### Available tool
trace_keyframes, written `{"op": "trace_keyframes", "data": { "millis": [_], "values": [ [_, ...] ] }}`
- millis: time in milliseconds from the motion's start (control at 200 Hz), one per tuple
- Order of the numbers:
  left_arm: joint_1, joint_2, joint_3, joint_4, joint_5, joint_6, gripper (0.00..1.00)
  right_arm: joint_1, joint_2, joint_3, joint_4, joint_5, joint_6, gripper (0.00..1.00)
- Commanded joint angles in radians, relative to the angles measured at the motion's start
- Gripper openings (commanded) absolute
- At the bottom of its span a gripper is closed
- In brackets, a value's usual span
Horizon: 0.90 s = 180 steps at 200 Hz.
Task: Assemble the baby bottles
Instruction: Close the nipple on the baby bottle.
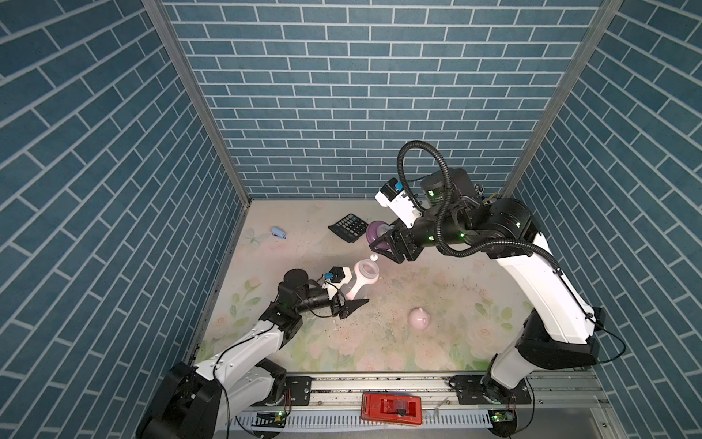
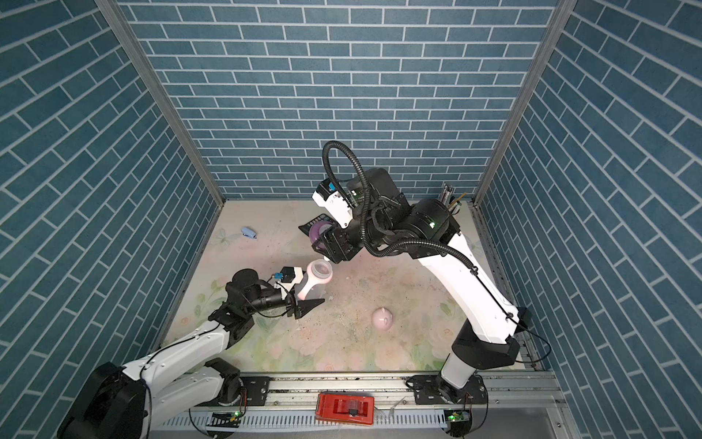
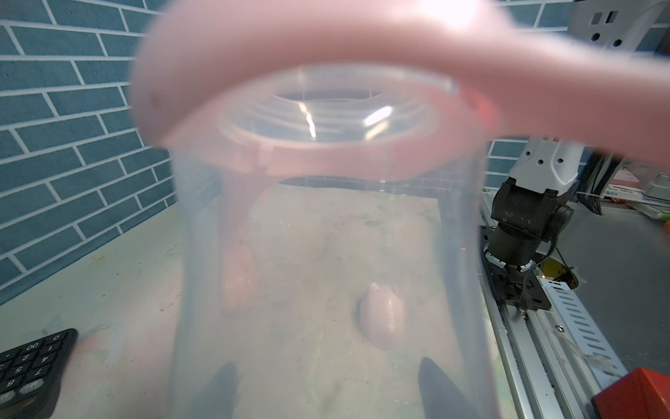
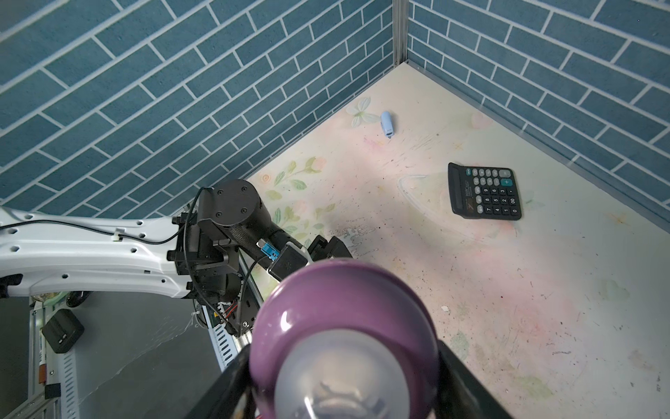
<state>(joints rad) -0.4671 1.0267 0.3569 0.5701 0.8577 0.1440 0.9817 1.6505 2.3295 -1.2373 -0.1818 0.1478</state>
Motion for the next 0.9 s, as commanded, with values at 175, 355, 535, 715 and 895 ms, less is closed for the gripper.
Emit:
{"op": "trace_keyframes", "data": {
  "millis": [175, 355, 535, 715, 895],
  "values": [
    [-0.007, -0.008, 0.030, -0.005, -0.006, 0.020, 0.54, 0.011, -0.003, 0.026, 0.004, -0.021, -0.031, 0.43],
    [-0.008, -0.013, 0.026, -0.001, -0.016, 0.018, 0.54, 0.012, -0.010, 0.016, 0.008, -0.020, -0.031, 0.43],
    [-0.008, -0.013, 0.030, -0.001, -0.009, 0.016, 0.54, 0.012, -0.020, -0.023, 0.030, -0.036, -0.024, 0.43],
    [-0.011, -0.039, 0.032, 0.002, -0.009, 0.013, 0.54, 0.012, -0.037, -0.088, 0.061, -0.088, 0.002, 0.42],
    [-0.011, -0.081, 0.041, -0.034, 0.000, 0.026, 0.50, 0.009, -0.061, -0.149, 0.036, -0.179, 0.019, 0.42]
  ]
}}
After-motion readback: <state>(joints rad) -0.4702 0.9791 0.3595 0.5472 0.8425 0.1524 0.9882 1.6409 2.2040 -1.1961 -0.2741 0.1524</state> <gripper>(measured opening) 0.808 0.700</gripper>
